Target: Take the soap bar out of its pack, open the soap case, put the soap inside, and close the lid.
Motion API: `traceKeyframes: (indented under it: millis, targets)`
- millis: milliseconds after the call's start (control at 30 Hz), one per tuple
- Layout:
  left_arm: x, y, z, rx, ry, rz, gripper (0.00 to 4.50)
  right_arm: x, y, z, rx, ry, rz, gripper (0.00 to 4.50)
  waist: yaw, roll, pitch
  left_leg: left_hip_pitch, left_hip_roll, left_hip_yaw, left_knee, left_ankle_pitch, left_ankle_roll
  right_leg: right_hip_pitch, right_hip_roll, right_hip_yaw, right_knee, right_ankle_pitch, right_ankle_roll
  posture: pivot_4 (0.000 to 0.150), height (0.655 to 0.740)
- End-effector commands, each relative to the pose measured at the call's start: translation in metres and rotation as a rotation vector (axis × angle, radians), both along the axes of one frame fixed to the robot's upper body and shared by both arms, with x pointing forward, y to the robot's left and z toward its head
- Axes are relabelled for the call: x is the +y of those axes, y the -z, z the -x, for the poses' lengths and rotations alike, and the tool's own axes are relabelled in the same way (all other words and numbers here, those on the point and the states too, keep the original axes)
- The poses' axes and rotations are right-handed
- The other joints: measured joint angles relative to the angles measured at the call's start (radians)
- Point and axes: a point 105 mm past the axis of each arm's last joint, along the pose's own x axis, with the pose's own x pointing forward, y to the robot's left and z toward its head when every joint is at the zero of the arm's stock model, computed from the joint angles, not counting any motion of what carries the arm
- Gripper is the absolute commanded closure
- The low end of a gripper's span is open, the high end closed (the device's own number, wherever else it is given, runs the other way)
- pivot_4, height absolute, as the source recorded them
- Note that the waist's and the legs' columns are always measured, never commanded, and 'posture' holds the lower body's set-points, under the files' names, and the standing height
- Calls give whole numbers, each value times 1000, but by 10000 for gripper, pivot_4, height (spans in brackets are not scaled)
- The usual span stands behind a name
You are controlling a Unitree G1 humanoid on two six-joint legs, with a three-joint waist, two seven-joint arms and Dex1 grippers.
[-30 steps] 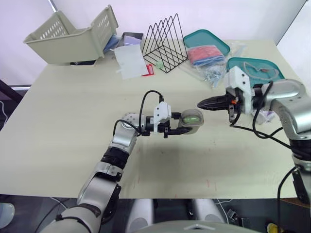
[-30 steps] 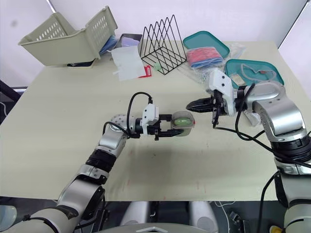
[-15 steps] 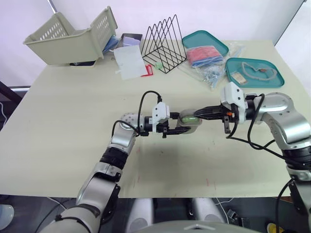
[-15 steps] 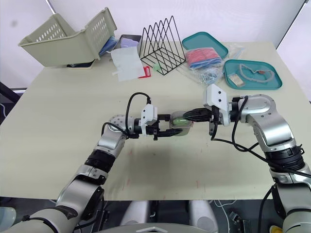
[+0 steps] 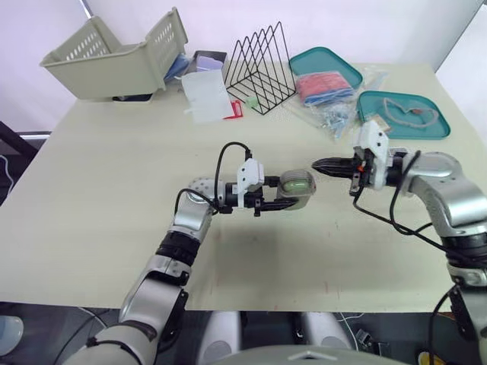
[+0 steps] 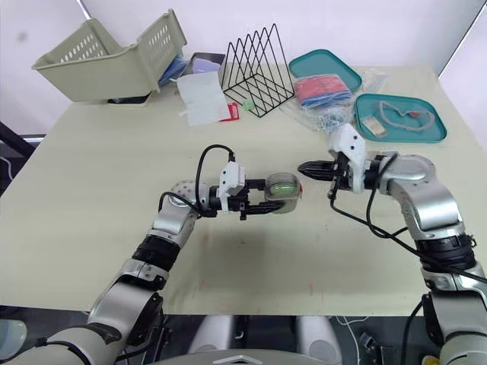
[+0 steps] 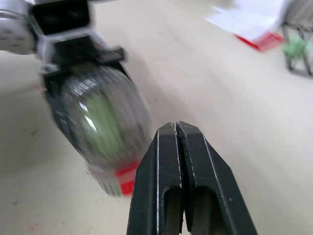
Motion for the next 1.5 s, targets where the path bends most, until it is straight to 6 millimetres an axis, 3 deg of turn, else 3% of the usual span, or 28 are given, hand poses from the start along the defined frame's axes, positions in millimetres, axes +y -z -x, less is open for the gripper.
traceKeyframes:
  millis: [33, 100, 133, 167, 267, 433, 667, 967, 1133, 1333, 1500]
  targets:
    - [1, -7, 2, -15, 1, 22, 25452, -15, -13, 6, -43, 48, -73, 44503, 0, 0, 0, 0, 0, 0, 0, 0, 0, 0, 0, 0, 0, 0, 0, 1500, 7400]
    - [1, -7, 2, -14, 2, 19, 25452, -24, -3, 10, -93, 55, -24, 44503, -1, 0, 0, 0, 0, 0, 0, 0, 0, 0, 0, 0, 0, 0, 0, 1500, 7400]
    - [2, -7, 2, -12, 4, 17, 25452, -26, 7, 15, -114, 32, 23, 39561, -1, 0, 0, 0, 0, 0, 0, 0, 0, 0, 0, 0, 0, 0, 0, 1500, 7400]
    - [2, -7, 2, -11, 5, 15, 25452, -26, 14, 21, -114, 0, 24, 38206, -1, 0, 0, 0, 0, 0, 0, 0, 0, 0, 0, 0, 0, 0, 0, 1500, 7400]
    - [1, -6, 4, -13, 15, 8, 25452, -27, 30, 39, -127, -80, -42, 23999, -3, 0, 0, 1, 0, 0, 0, 0, 0, 1, 0, 0, 0, 0, 0, 1500, 7400]
    - [-2, -12, 6, 16, 15, 48, 25452, -30, 49, 53, -126, -133, -68, 453, -7, 0, 0, 1, 0, 1, 1, 0, 0, 1, 1, 1, 1, 0, 1, 1500, 7400]
    - [1, -15, 15, 161, 30, 73, 25452, -35, 54, 59, -146, -173, -62, 453, -6, 0, 0, 2, 0, 0, 1, 0, 0, 1, 1, 1, 1, 0, 0, 1500, 7400]
    - [10, -5, 38, 887, -16, -17, 25452, -31, 50, 56, -173, -178, -78, 453, -7, 0, 0, 2, 0, -1, 1, 0, 0, 1, 1, 1, 2, -1, 3, 1500, 7400]
    - [8, 9, 40, 1133, -104, -66, 25452, -29, 52, 56, -166, -175, -78, 453, -5, 0, 0, 2, 0, -2, 1, 0, 0, 1, 1, 0, 1, -1, 2, 1500, 7400]
    - [7, 29, 24, 1269, -271, -109, 25452, -27, 55, 57, -159, -177, -79, 453, 1, 0, 0, 2, 0, -2, 2, 0, 0, 2, 1, 0, 1, 0, 1, 1500, 7400]
    - [10, 38, 20, 1275, -328, -163, 25452, -26, 56, 55, -154, -177, -74, 453, 2, 0, 0, 8, -1, -2, 3, 0, 0, 8, 0, -1, 0, 0, 1, 1500, 7400]
